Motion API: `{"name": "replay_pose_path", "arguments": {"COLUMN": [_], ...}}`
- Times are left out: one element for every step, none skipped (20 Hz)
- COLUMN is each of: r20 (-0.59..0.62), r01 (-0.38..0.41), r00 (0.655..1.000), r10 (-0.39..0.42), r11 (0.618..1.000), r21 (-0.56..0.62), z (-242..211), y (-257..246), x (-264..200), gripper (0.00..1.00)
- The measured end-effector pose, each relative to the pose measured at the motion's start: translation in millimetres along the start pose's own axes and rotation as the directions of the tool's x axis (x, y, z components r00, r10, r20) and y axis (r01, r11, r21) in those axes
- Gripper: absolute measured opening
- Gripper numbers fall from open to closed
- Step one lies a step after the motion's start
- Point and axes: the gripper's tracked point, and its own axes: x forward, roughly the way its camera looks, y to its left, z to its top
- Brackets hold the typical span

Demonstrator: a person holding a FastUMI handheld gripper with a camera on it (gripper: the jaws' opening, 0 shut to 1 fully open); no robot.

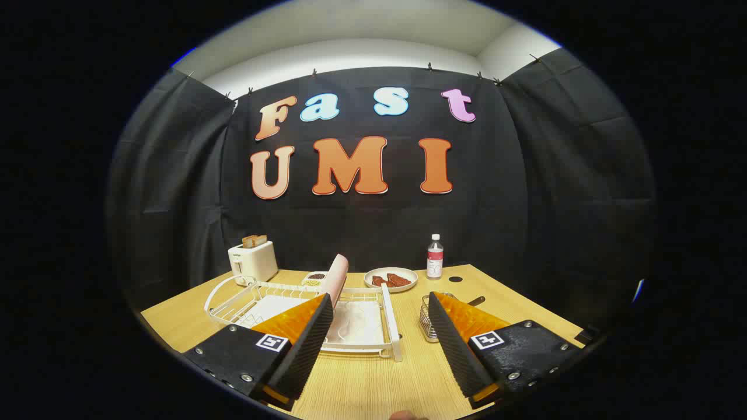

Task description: Take the plate from the dish rack, then take the spoon from the basket and place it into the plate.

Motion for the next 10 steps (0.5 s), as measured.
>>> {"name": "replay_pose_path", "arguments": {"r20": [0.0, 0.0, 0.001, 0.0, -0.002, -0.005, -0.007, -0.008, -0.01, -0.013], "r01": [-0.002, -0.001, 0.0, 0.001, 0.002, 0.001, 0.0, 0.0, 0.0, 0.001], "r00": [1.0, 1.0, 1.0, 1.0, 1.0, 1.0, 1.0, 1.0, 1.0, 1.0], "r10": [0.002, 0.001, 0.0, -0.001, -0.002, -0.001, 0.0, 0.0, 0.0, -0.001], "r11": [1.0, 1.0, 1.0, 1.0, 1.0, 1.0, 1.0, 1.0, 1.0, 1.0], "r21": [0.0, -0.001, -0.002, -0.003, -0.002, 0.0, 0.002, 0.003, 0.003, 0.004], "z": [-0.1, 0.1, 0.4, 0.5, -0.2, -1.4, -2.0, -1.7, -2.7, -4.2], "y": [0.8, 1.4, 1.7, 1.6, 1.5, 2.1, 2.3, 3.1, 3.3, 2.8], "x": [-1.0, -1.0, -1.3, -1.3, -1.5, -1.6, -1.2, -1.6, -1.5, -1.1], "gripper": [0.98, 0.98, 0.98, 0.98, 0.98, 0.98, 0.98, 0.98, 0.98, 0.98]}}
